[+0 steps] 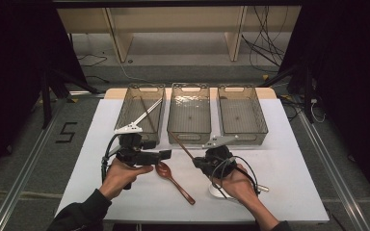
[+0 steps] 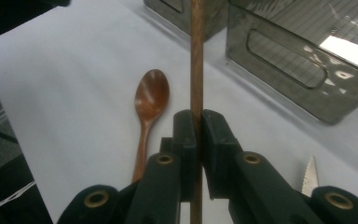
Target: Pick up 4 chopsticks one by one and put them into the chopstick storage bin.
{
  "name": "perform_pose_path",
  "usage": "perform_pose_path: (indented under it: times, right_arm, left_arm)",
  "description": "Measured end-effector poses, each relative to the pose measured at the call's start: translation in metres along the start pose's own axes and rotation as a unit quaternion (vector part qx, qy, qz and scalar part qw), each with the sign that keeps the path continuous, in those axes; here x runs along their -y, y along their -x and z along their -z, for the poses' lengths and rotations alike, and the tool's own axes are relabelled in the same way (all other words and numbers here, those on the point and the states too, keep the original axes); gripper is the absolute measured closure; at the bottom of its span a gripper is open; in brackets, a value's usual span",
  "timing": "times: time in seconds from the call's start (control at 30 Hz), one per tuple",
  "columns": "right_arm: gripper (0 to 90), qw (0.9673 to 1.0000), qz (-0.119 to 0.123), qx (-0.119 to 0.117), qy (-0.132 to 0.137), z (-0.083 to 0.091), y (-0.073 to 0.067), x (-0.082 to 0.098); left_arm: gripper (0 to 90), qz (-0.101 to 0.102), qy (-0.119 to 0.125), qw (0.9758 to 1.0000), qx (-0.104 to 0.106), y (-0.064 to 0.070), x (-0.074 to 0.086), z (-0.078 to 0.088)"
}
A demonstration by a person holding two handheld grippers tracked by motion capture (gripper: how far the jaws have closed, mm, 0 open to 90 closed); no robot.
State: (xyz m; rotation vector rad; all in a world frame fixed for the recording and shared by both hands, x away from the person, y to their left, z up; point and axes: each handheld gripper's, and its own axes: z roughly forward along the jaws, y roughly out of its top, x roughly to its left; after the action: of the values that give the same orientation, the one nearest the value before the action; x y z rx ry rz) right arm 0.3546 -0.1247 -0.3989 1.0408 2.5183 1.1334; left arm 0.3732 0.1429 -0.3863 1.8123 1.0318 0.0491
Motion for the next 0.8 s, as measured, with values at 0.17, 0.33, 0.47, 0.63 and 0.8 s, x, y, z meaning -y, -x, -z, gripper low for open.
perform_pose_path:
  times: [0.17, 0.33, 0.47, 0.63, 0.8]
  right_arm:
    - [85.0, 0.9999, 0.010, -0.006, 0.001, -0.003, -0.007, -0.001]
    - [85.0, 0.9999, 0.012, -0.008, 0.001, -0.005, -0.013, -0.001]
    - [85.0, 0.9998, 0.015, -0.009, 0.005, -0.007, -0.016, -0.002]
    - [85.0, 0.9998, 0.015, -0.010, 0.012, -0.008, -0.020, -0.002]
    - [85.0, 0.9996, 0.014, -0.014, 0.021, -0.008, -0.021, -0.002]
  left_arm:
    - [18.9, 0.009, -0.009, 0.9999, 0.009, 0.000, 0.002, -0.006]
    - [20.9, 0.022, -0.013, 0.9996, 0.016, 0.002, 0.003, -0.013]
    - [26.8, 0.025, -0.012, 0.9994, 0.020, 0.005, 0.003, -0.018]
    - [35.1, 0.042, -0.010, 0.9987, 0.028, 0.003, 0.003, -0.023]
    - [41.6, 0.055, -0.006, 0.9978, 0.037, 0.003, 0.003, -0.025]
